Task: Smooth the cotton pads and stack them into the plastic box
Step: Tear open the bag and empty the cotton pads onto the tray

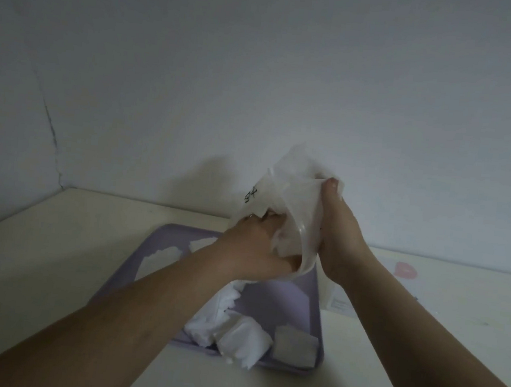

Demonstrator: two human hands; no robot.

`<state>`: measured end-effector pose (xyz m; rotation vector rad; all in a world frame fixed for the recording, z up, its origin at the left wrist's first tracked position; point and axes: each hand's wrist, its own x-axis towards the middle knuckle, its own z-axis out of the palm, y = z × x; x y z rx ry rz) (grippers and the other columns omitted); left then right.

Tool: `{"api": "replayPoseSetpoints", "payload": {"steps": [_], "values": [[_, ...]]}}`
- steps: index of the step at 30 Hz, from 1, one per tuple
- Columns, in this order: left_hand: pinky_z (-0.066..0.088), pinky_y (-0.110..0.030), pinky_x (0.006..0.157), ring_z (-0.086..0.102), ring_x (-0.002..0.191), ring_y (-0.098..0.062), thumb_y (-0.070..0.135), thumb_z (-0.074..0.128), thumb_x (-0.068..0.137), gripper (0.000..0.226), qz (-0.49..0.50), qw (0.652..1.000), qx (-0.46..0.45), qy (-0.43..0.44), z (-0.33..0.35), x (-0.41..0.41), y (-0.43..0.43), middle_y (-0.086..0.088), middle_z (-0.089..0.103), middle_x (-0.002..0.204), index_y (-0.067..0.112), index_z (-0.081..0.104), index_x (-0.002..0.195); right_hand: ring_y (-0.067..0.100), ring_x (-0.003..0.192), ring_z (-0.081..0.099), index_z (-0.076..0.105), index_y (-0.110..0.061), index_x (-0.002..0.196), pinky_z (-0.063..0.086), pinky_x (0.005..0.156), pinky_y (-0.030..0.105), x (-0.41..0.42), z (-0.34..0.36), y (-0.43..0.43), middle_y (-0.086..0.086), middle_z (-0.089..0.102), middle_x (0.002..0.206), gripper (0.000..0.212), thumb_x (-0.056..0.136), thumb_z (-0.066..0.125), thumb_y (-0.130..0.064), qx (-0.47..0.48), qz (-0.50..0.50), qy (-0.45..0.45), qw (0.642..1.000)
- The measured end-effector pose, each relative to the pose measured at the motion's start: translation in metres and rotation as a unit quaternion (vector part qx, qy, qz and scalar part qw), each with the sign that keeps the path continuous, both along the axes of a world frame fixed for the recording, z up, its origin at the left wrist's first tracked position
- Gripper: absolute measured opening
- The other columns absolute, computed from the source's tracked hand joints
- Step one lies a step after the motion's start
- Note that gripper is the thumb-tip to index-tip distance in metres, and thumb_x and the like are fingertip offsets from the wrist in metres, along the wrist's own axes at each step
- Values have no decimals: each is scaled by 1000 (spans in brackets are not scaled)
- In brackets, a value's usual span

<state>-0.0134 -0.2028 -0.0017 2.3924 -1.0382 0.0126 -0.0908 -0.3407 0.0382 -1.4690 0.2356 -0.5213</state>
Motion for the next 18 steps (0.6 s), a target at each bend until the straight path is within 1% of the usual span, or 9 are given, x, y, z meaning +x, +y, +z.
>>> {"api": "replayPoseSetpoints", "payload": {"steps": [3, 4, 6, 8, 10, 12, 14, 16, 18], "values": [[49, -35, 108, 53, 131, -14, 70, 79, 63, 97, 3, 998, -46, 48, 0, -4, -3, 14, 53, 143, 45, 38, 146, 24, 122, 68, 60, -26, 140, 50, 110, 50, 0, -7, 0, 3, 72, 130, 60, 102, 36, -66, 43, 9, 9, 999], [51, -29, 101, 56, 124, -15, 58, 84, 67, 90, 7, 995, -63, 79, 2, -5, -4, 12, 55, 138, 42, 41, 143, 25, 119, 70, 62, -24, 135, 52, 107, 49, 0, -9, 1, 4, 74, 126, 55, 106, 34, -62, 58, 12, 6, 998], [51, -17, 80, 60, 109, -13, 38, 87, 75, 68, 4, 986, -97, 132, 1, -3, -4, 14, 61, 122, 39, 49, 131, 27, 113, 73, 65, -21, 129, 56, 100, 46, -1, -10, 0, 7, 78, 117, 52, 109, 32, -56, 92, 20, -2, 996], [51, -19, 66, 66, 90, -13, 30, 87, 74, 56, -7, 988, -95, 125, -1, -2, 0, 14, 65, 99, 37, 57, 121, 27, 112, 74, 65, -18, 132, 55, 102, 47, -1, -10, -2, 8, 78, 117, 56, 109, 32, -57, 104, 13, 2, 995], [51, -20, 60, 68, 82, -13, 24, 82, 76, 40, -4, 987, -97, 126, -1, -1, 3, 11, 68, 90, 33, 66, 111, 26, 115, 72, 64, -22, 136, 53, 107, 50, -1, -12, -3, 5, 77, 121, 60, 105, 34, -64, 88, -4, 22, 996], [54, -19, 68, 70, 84, -13, 13, 73, 81, 22, 12, 989, -94, 112, -6, 4, 5, 9, 73, 89, 25, 75, 100, 25, 118, 70, 62, -26, 139, 52, 108, 52, -1, -17, -7, 1, 75, 125, 64, 100, 38, -71, 70, -14, 40, 997], [60, -29, 81, 73, 88, -16, 7, 68, 83, 20, 23, 989, -86, 122, -12, 8, 8, 4, 77, 91, 20, 79, 94, 23, 118, 70, 63, -28, 136, 53, 106, 50, -4, -22, -9, -1, 75, 125, 58, 99, 47, -69, 54, 0, 42, 998], [61, -38, 85, 73, 89, -15, 15, 70, 84, 13, 14, 989, -64, 130, -14, 5, 12, 4, 77, 93, 21, 78, 93, 24, 112, 73, 67, -23, 131, 56, 101, 49, -7, -26, -7, 0, 77, 119, 47, 98, 60, -56, 28, 19, 55, 998], [57, -33, 83, 68, 91, -11, 29, 71, 85, 19, 10, 992, -35, 119, -12, -1, 11, 9, 70, 97, 21, 69, 102, 26, 105, 76, 70, -15, 126, 59, 97, 50, -7, -32, -4, 5, 79, 112, 40, 95, 71, -41, -15, 30, 87, 996]]}}
